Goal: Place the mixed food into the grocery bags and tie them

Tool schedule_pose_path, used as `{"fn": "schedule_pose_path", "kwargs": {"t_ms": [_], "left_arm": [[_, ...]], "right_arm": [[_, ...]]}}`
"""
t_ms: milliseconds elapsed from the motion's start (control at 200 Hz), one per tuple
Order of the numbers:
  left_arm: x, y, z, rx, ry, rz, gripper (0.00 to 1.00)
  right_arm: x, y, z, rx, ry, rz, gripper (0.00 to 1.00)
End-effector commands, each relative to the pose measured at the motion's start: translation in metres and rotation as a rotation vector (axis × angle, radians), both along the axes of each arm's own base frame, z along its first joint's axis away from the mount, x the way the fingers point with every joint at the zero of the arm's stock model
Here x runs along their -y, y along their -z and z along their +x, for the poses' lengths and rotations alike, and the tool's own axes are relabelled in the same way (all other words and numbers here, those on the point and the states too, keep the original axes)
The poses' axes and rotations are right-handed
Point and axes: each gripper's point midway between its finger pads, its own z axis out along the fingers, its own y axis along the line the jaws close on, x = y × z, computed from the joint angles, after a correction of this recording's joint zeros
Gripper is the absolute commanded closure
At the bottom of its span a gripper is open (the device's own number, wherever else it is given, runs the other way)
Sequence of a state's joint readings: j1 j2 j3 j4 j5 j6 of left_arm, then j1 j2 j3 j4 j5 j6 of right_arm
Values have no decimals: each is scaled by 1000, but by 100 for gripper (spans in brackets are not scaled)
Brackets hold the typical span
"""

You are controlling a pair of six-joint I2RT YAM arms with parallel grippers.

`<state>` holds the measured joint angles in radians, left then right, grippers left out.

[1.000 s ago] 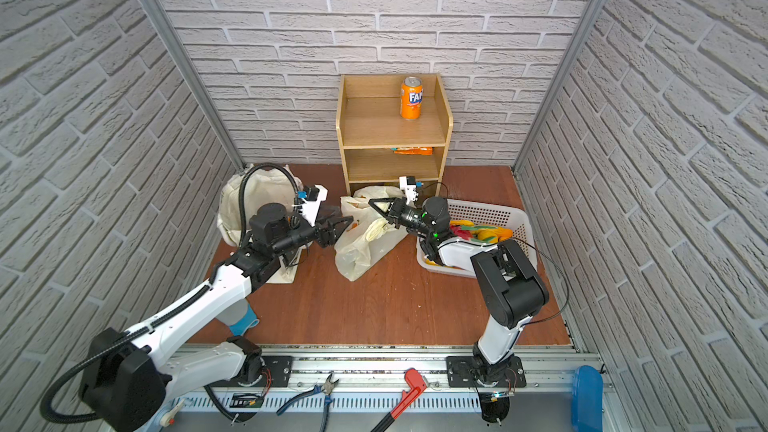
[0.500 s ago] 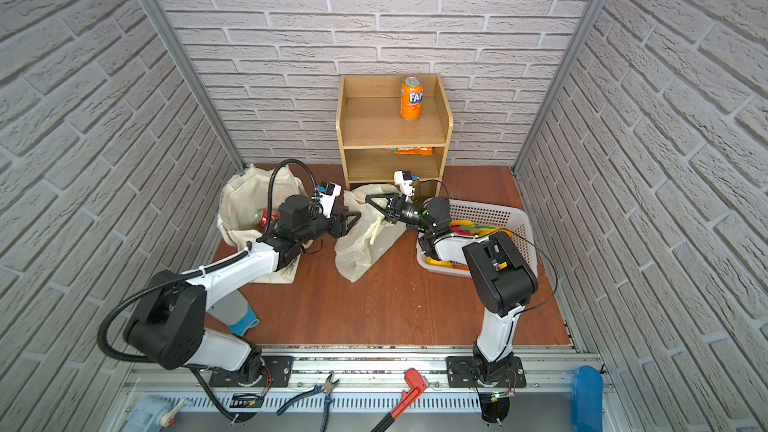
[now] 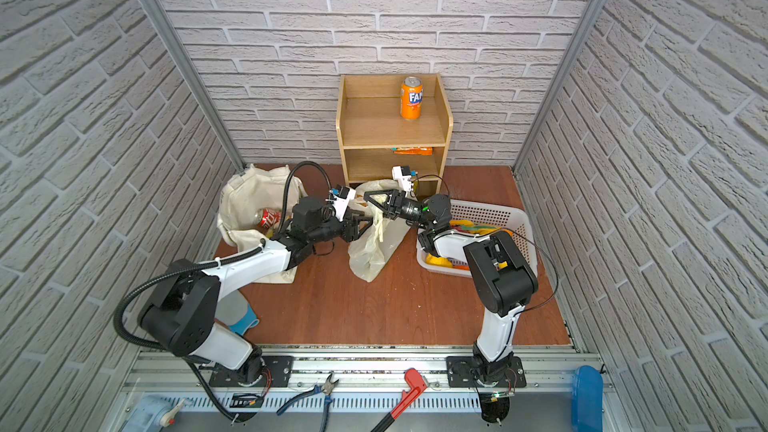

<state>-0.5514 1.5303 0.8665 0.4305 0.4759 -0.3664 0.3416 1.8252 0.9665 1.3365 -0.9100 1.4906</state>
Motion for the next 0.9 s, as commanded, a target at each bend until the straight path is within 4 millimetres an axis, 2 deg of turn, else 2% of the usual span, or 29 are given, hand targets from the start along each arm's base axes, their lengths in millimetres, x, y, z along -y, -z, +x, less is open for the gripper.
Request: {"fn": "schedule_pose_path", "kwargs": {"t_ms": [0,125,260,375,530,645,895], "left_arm": [[-8,-29,-1,86,-11,-26,42],[-34,-44,-3,112,-63,-47,39],[-59,-68,-3,173,-136,-68,36],[-69,-86,4,215,-159,-77,34],[-57,-96,13,231,-101,-80,33],[-43,-90,18,207,-42,-86,33],[-13,-74,16,183,65,-82,31]], "right_arm": [[10,-18,-8,95,-13,13,84],[17,-14,-10,103,-32,-11,94],[20,-14,-15,121,-71,-33,94],[19,-14,-20,139,-104,-47,94],[18,-18,-23,158,-125,-54,94],[17,-19,-25,169,-142,-60,94],[17,-19,-25,164,-149,-62,94]]}}
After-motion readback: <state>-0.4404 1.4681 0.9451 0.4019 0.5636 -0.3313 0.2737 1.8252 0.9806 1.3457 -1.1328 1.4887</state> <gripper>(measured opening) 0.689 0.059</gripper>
